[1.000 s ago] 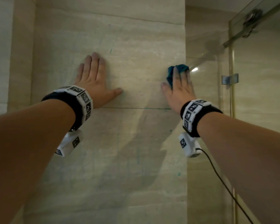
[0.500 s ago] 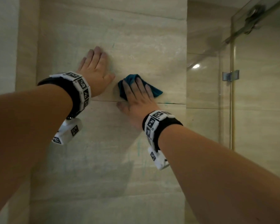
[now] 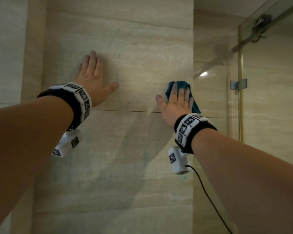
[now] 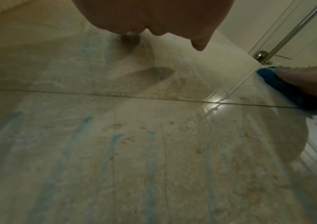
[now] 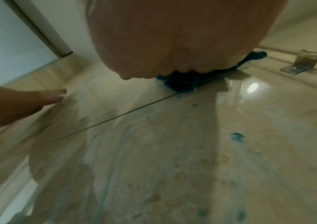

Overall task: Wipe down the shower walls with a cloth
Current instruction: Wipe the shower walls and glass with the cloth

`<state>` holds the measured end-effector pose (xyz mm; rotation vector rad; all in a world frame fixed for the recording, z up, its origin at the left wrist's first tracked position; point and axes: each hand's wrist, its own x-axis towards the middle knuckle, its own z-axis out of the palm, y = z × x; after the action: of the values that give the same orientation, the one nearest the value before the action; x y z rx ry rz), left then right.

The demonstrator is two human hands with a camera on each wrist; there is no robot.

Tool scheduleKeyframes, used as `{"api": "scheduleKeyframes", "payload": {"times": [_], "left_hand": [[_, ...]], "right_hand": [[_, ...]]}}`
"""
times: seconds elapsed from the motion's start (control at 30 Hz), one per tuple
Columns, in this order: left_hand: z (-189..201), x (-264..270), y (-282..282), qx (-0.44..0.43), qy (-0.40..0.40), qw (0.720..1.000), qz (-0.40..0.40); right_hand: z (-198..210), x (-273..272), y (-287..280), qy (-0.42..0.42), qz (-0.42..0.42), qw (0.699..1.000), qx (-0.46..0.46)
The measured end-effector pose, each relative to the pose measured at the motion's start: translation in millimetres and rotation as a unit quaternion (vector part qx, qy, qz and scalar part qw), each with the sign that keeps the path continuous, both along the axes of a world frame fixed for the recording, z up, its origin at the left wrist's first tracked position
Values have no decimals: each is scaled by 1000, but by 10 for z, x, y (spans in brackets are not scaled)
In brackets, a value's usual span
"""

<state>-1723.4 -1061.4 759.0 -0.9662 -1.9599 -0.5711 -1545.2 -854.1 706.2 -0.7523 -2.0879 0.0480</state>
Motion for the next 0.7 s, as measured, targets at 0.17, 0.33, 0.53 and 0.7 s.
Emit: {"api": "scheduleKeyframes", "payload": {"times": [0.17, 0.33, 0.53, 0.7], "left_hand": [[41, 9, 128, 10, 4, 1000, -4], [29, -80, 249, 24, 14, 1000, -2], [40, -124, 279, 28, 9, 1000, -11], [45, -119, 253, 22, 7, 1000, -4]], "right_hand": [[12, -241, -258, -78, 46, 988, 122], [50, -96, -56, -96, 51, 982, 158], [546, 162, 301, -41, -19, 993, 106], [1087, 56, 212, -3, -36, 996, 80]]}}
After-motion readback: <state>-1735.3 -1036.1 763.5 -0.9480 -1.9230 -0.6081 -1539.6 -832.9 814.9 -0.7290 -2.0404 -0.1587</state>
